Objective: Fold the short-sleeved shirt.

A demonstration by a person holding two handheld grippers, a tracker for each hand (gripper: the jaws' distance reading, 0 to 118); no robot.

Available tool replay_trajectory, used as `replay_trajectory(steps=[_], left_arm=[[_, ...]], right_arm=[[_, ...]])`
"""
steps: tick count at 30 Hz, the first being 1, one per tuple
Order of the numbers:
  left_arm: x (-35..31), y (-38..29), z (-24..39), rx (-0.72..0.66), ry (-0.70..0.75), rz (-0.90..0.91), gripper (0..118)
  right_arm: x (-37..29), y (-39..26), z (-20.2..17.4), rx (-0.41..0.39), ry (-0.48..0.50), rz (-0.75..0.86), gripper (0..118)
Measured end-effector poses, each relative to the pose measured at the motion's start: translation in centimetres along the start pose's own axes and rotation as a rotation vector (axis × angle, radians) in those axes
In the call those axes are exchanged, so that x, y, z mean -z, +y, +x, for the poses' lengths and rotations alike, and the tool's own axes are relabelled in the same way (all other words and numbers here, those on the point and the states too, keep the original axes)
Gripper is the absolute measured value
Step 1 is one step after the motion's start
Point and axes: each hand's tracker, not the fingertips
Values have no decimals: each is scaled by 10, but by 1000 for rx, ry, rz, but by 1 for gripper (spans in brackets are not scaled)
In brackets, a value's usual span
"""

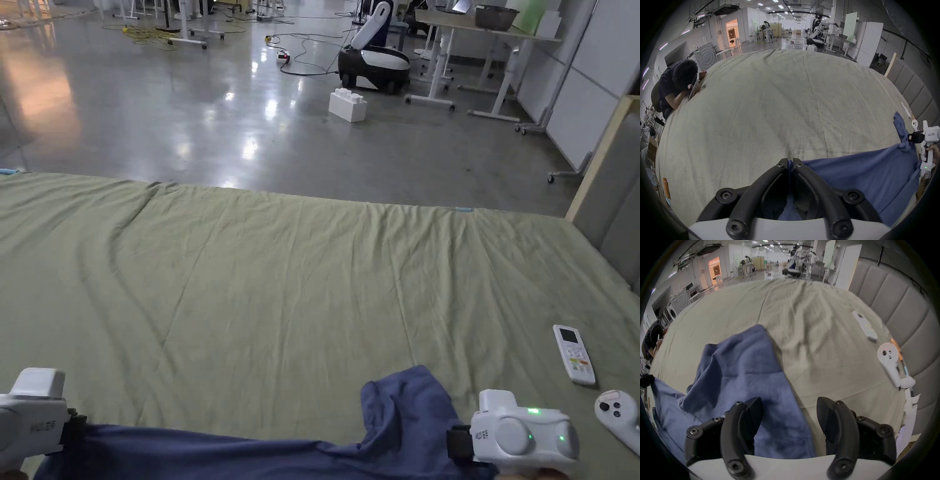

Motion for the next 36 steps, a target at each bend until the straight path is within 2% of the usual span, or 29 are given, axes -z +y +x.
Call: replay_trajectory(steps=[2, 3, 5, 6, 7, 8, 10, 12, 17, 23, 26, 36], left_arm=[[-3, -2, 3, -4, 4, 1, 5], [0, -2, 1, -5, 5, 3, 5], [-2, -4, 2, -12, 6, 2, 5], [-3, -5, 3, -14, 9, 5, 5], [0, -6, 0, -15, 12, 4, 5], [-1, -7, 1, -18, 14, 6, 5], [-4, -9, 2, -21, 15, 7, 5], [-8, -11, 0, -29, 11, 9, 5], [-25, -13, -6, -38, 0, 46, 5], [-56, -21, -18, -47, -28, 113, 5], [-77, -29, -23, -42, -25, 144, 5], [-140, -82, -38, -26, -69, 202, 5]], right_arm=[[13, 1, -3, 8, 42, -53, 72], [14, 2, -6, 2, 6, -38, 69], [7, 4, -12, -26, -12, -29, 44], [6, 3, -14, -43, -2, -18, 22], [5, 2, -16, -60, 9, -9, 7], [6, 2, -18, -59, 21, -9, 2], [-3, 0, -26, -65, 39, -11, 2], [-10, -2, -28, -76, 17, 4, 1], [-50, -11, -21, -16, 61, 98, 1], [-108, -27, -5, -22, 93, 205, 1], [-140, -41, -3, -70, 62, 256, 1], [-208, -116, 14, -68, 65, 280, 1]])
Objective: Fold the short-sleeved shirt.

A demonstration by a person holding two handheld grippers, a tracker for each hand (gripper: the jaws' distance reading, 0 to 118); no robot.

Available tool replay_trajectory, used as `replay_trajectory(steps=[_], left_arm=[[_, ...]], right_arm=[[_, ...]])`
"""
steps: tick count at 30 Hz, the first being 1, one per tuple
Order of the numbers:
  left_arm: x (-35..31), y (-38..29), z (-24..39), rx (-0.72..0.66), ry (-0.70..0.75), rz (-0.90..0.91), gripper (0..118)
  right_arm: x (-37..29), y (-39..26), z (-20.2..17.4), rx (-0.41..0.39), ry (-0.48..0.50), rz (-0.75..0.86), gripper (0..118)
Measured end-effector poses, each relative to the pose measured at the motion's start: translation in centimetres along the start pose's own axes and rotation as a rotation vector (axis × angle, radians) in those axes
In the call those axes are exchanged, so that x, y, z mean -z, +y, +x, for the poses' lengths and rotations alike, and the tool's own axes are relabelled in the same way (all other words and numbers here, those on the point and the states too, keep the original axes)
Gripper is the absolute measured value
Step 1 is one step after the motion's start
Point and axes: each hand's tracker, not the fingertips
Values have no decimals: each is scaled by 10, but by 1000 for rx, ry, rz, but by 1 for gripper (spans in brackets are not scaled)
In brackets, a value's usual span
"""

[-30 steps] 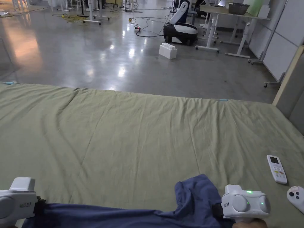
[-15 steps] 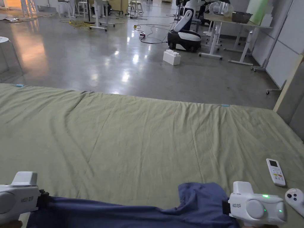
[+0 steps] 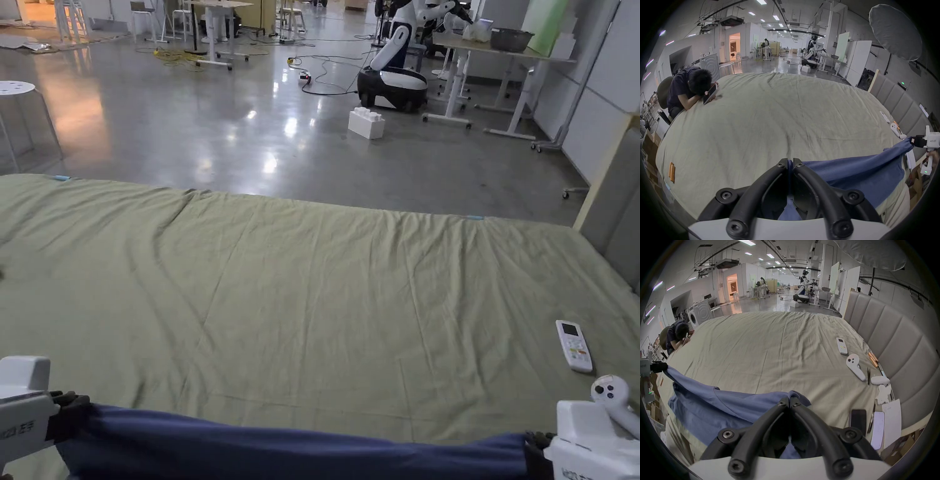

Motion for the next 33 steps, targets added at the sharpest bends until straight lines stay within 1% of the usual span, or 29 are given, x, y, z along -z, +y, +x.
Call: replay_trajectory(steps=[5, 10, 13, 18, 22, 24, 25, 26, 27, 28, 29, 30, 31, 33], left_arm=[[-22, -35, -9, 6, -20, -31, 5], [-29, -77, -14, 7, -16, -113, 5], [-22, -104, -17, 19, -2, -188, 5], [2, -134, -16, 32, 30, -297, 5], [13, -141, -11, 28, 49, -275, 6], [14, -142, -8, 46, 61, -264, 9], [15, -142, -7, 51, 64, -261, 13], [16, -142, -10, 56, 70, -256, 21], [19, -141, -14, 59, 80, -251, 38], [17, -138, -13, 68, 113, -239, 50], [14, -132, -12, 77, 131, -216, 57], [8, -125, -11, 75, 132, -183, 58], [1, -117, -10, 64, 117, -128, 58], [-9, -97, -3, 38, 93, -26, 58]], right_arm=[[-27, -43, -3, 7, -5, -40, 1], [-32, -91, -9, -14, -24, -137, 1], [-23, -116, -14, -31, -26, -215, 1], [4, -145, -19, -37, -35, -276, 1], [20, -156, -24, -36, -45, -286, 1], [21, -157, -27, -45, -54, -261, 2], [21, -156, -28, -50, -53, -258, 6], [18, -154, -29, -55, -50, -257, 11], [16, -153, -28, -59, -48, -255, 27], [13, -151, -27, -65, -49, -252, 48], [7, -145, -25, -72, -79, -255, 74], [2, -138, -22, -80, -132, -257, 96], [-5, -130, -22, -84, -166, -228, 100], [-21, -109, -22, -80, -169, -93, 100]])
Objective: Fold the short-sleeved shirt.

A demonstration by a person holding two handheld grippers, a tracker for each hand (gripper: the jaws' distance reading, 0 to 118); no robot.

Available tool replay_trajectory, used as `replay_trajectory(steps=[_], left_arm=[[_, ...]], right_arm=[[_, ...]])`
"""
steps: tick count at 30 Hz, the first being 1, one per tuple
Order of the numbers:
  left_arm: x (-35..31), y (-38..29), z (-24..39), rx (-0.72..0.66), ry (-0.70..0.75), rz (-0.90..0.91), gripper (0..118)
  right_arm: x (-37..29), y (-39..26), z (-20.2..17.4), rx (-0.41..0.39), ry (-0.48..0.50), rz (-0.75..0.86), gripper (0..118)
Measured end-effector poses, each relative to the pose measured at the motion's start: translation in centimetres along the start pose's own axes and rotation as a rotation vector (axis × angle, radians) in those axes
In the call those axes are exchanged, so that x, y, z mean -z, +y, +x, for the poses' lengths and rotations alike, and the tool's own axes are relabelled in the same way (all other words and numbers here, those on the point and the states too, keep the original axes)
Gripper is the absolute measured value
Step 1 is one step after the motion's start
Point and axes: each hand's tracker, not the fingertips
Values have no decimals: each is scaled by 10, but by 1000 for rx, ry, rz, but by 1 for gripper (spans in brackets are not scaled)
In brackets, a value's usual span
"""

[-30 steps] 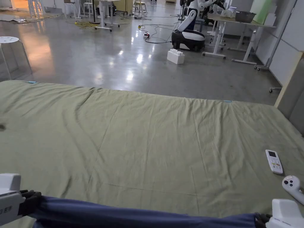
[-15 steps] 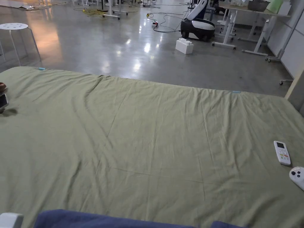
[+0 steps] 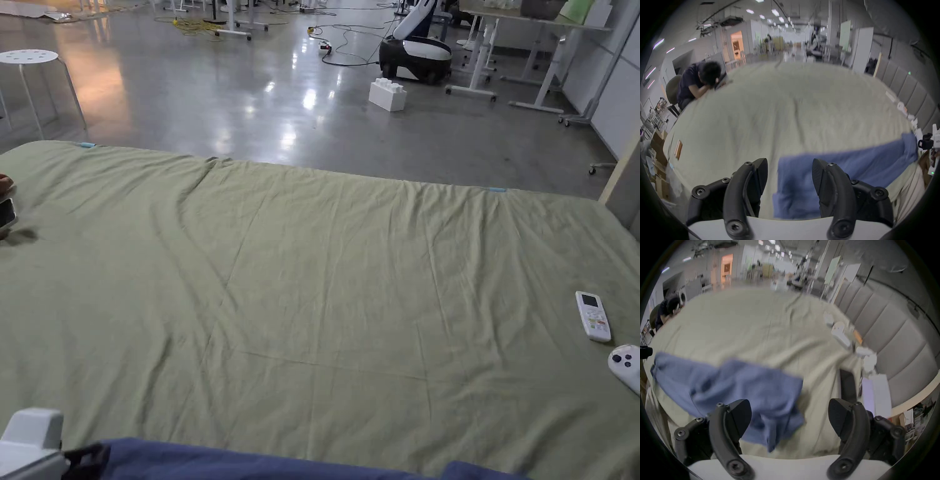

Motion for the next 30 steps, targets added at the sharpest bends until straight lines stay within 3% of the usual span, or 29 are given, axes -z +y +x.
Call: replay_trajectory(steps=[3, 6, 10, 11, 12, 13, 15, 18, 19, 21, 23, 24, 26, 30], left_arm=[[-20, 35, 23, -5, -22, 142, 58], [-35, 62, 51, 13, -22, 308, 58], [-53, 90, 91, 52, 33, 489, 57], [-57, 94, 96, 46, 41, 528, 57], [-60, 99, 102, 32, 47, 553, 56], [-63, 103, 108, 27, 52, 572, 56], [-66, 110, 117, 26, 64, 589, 49], [-72, 116, 125, 24, 68, 620, 20], [-74, 117, 127, 26, 78, 628, 17], [-76, 117, 128, 28, 76, 649, 5], [-79, 116, 126, 27, 58, 653, 4], [-80, 116, 126, 28, 49, 648, 0], [-80, 117, 122, 36, 26, 620, 0], [-82, 109, 99, -19, -14, 574, 0]], right_arm=[[-28, 35, -7, 62, -25, 205, 100], [-54, 68, -27, 127, 13, 450, 100], [-74, 109, -65, 43, -109, 732, 98], [-72, 113, -71, 115, -81, 722, 95], [-75, 122, -75, 106, -86, 773, 93], [-73, 129, -79, 149, -61, 777, 93], [-74, 140, -85, 169, -48, 799, 74], [-73, 151, -91, 202, -27, 810, 25], [-72, 153, -94, 217, -25, 803, 18], [-75, 153, -96, 218, -12, 817, 9], [-77, 153, -96, 200, 6, 851, 1], [-78, 152, -99, 204, 8, 842, 1], [-83, 154, -102, 126, -39, 882, 0], [-80, 152, -105, 134, 0, 851, 0]])
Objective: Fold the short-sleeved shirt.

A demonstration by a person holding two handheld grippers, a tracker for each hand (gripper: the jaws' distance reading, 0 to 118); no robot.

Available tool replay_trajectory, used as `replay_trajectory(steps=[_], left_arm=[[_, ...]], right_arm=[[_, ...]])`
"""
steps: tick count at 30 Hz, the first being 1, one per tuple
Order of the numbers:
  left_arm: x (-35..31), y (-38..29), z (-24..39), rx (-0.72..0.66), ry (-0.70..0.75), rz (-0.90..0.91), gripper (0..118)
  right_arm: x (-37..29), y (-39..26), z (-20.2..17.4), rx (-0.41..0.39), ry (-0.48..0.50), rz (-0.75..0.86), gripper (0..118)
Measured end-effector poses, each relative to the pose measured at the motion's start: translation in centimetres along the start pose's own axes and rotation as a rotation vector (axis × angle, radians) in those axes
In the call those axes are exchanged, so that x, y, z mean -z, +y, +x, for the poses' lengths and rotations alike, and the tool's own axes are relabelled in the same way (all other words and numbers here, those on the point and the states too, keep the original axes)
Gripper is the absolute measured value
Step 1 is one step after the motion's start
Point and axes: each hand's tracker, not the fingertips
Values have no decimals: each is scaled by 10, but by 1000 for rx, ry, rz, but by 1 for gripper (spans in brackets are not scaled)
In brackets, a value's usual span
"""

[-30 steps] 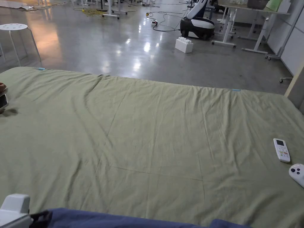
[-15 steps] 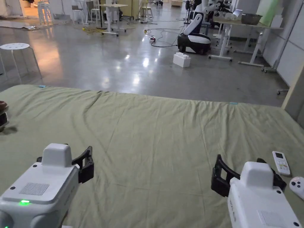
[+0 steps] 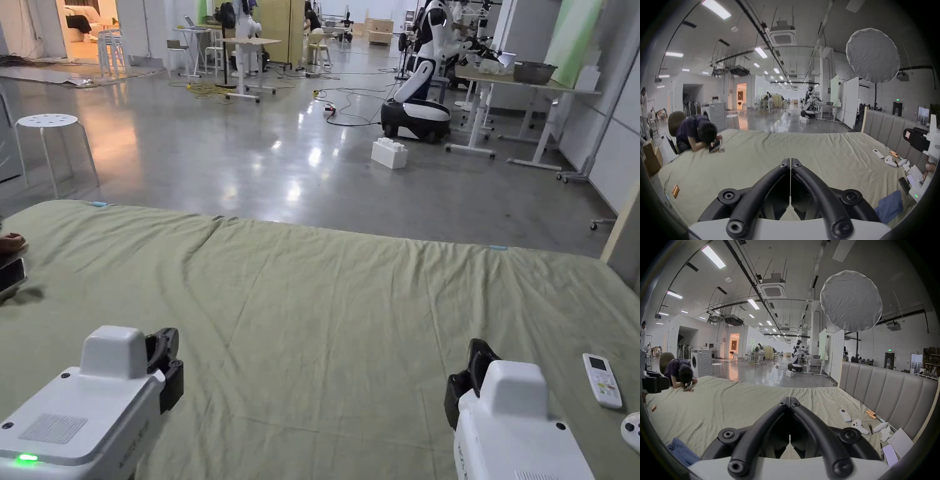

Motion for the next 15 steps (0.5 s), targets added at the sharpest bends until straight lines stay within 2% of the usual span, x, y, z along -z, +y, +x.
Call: replay_trajectory(steps=[6, 13, 14, 15], left_arm=[[-1, -22, -71, -126, -46, -240, 0], [12, -81, -162, -267, -124, -514, 2], [15, -88, -172, -286, -142, -536, 12], [17, -97, -181, -313, -148, -555, 39]], right_arm=[[1, -6, -3, -12, 15, -23, 0], [8, -21, -9, -32, 47, -92, 0], [9, -23, -10, -31, 50, -100, 0], [9, -24, -11, -31, 50, -106, 0]])
